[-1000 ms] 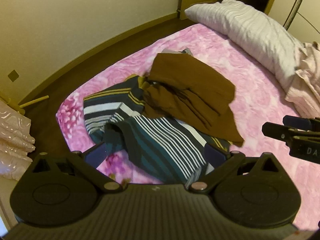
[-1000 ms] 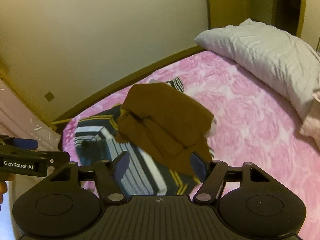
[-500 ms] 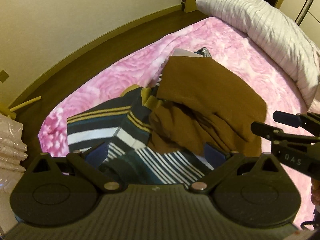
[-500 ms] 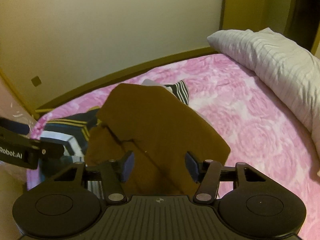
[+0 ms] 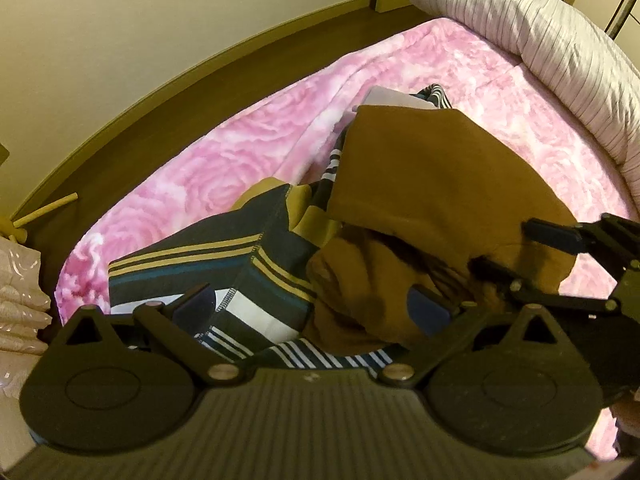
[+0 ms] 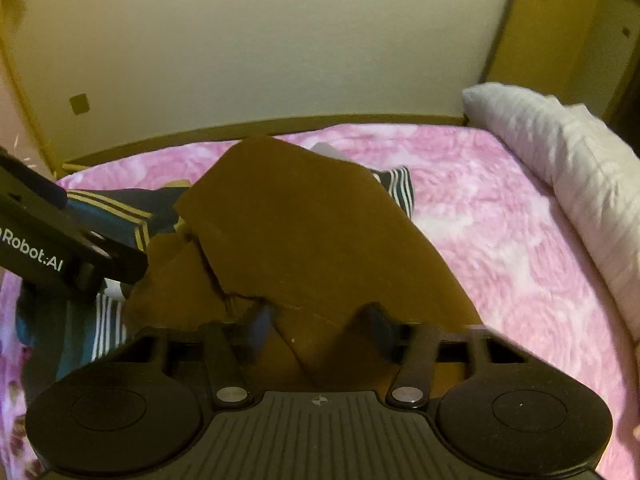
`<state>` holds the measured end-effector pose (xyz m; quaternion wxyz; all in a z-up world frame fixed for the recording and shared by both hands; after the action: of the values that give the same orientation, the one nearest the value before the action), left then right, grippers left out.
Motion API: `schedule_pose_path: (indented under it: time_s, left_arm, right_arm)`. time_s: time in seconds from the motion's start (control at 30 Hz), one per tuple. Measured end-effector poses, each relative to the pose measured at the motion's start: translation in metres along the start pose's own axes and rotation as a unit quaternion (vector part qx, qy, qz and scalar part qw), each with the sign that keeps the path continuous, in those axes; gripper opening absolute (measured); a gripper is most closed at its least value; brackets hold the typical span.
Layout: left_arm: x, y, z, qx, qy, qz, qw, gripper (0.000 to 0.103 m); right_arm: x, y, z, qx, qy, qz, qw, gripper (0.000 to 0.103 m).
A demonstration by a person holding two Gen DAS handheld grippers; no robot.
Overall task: Fold large clothes
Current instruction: 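Grasp the brown shirt with the right gripper and lift it off the pile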
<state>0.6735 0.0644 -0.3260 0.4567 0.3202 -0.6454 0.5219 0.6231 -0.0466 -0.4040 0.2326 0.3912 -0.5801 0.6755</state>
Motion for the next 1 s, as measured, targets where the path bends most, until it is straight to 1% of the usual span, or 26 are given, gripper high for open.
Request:
schedule_pose_path:
  time_s: [0.03, 0.07, 0.13, 0.27, 0.4, 0.43, 0.57, 0.67, 0.77, 0.83, 0.9, 0.93, 0.97, 1.0]
  left_arm:
    - [0.0, 0.0, -0.001, -0.001, -0.001, 0.0, 1.0, 0.097]
    - [0.001, 0.0, -0.001, -0.001, -0.002, 0.001, 1.0, 0.097]
    - [0.006, -0.001, -0.003, 0.0, -0.002, 0.003, 1.0, 0.096]
    - [0.023, -0.005, -0.003, 0.001, 0.004, 0.016, 0.9999, 0.096]
    - [0.05, -0.007, 0.001, -0.007, 0.006, 0.036, 0.9993, 0.096]
    - [0.059, -0.007, 0.003, -0.009, 0.008, 0.042, 0.9991, 0.096]
    - [0.096, -0.005, 0.013, -0.024, 0.02, 0.068, 0.9972, 0.096]
    - [0.13, 0.001, 0.027, -0.042, 0.032, 0.091, 0.9945, 0.096]
    - [0.168, 0.01, 0.043, -0.064, 0.047, 0.118, 0.9898, 0.096]
    - [0.193, 0.019, 0.055, -0.081, 0.06, 0.135, 0.9857, 0.096]
    - [0.216, 0.029, 0.067, -0.097, 0.071, 0.149, 0.9816, 0.096]
    - [0.228, 0.035, 0.074, -0.105, 0.079, 0.157, 0.9788, 0.096]
    - [0.24, 0.041, 0.081, -0.112, 0.088, 0.168, 0.9756, 0.096]
    - [0.251, 0.047, 0.089, -0.119, 0.095, 0.176, 0.9725, 0.096]
  right_arm:
    - [0.002, -0.002, 0.0, 0.003, -0.006, 0.005, 1.0, 0.009]
    - [0.005, -0.004, 0.0, 0.005, -0.003, 0.011, 1.0, 0.003]
    - [0.017, -0.008, 0.004, -0.004, -0.004, 0.032, 0.999, 0.001]
    - [0.062, -0.023, 0.025, -0.065, 0.0, 0.086, 0.994, 0.0]
    - [0.12, -0.041, 0.055, -0.143, -0.001, 0.141, 0.98, 0.0]
    - [0.133, -0.045, 0.061, -0.146, -0.002, 0.154, 0.977, 0.0]
    - [0.197, -0.051, 0.08, -0.196, -0.005, 0.194, 0.961, 0.0]
    - [0.248, -0.043, 0.085, -0.227, -0.015, 0.218, 0.949, 0.0]
    - [0.306, -0.031, 0.085, -0.247, -0.016, 0.255, 0.935, 0.0]
    - [0.351, -0.019, 0.086, -0.267, -0.02, 0.284, 0.921, 0.0]
    - [0.404, -0.006, 0.088, -0.292, -0.038, 0.321, 0.9, 0.0]
    - [0.429, 0.0, 0.089, -0.293, -0.042, 0.343, 0.891, 0.0]
    - [0.453, 0.006, 0.088, -0.283, -0.032, 0.364, 0.887, 0.0]
    - [0.474, 0.013, 0.086, -0.265, 0.007, 0.373, 0.889, 0.0]
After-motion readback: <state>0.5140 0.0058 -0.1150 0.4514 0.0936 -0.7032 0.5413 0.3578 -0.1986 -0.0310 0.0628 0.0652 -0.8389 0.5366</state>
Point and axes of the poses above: each gripper's, at about its wrist camera, not at the fingertips, and x roughly against the way its jaws point, z to its right, y to its underside, the point moved 5 cm from there along -x, roughly the way its jaws point, and after that the axes turned 5 degrees about -x, right-handed, at the moved point
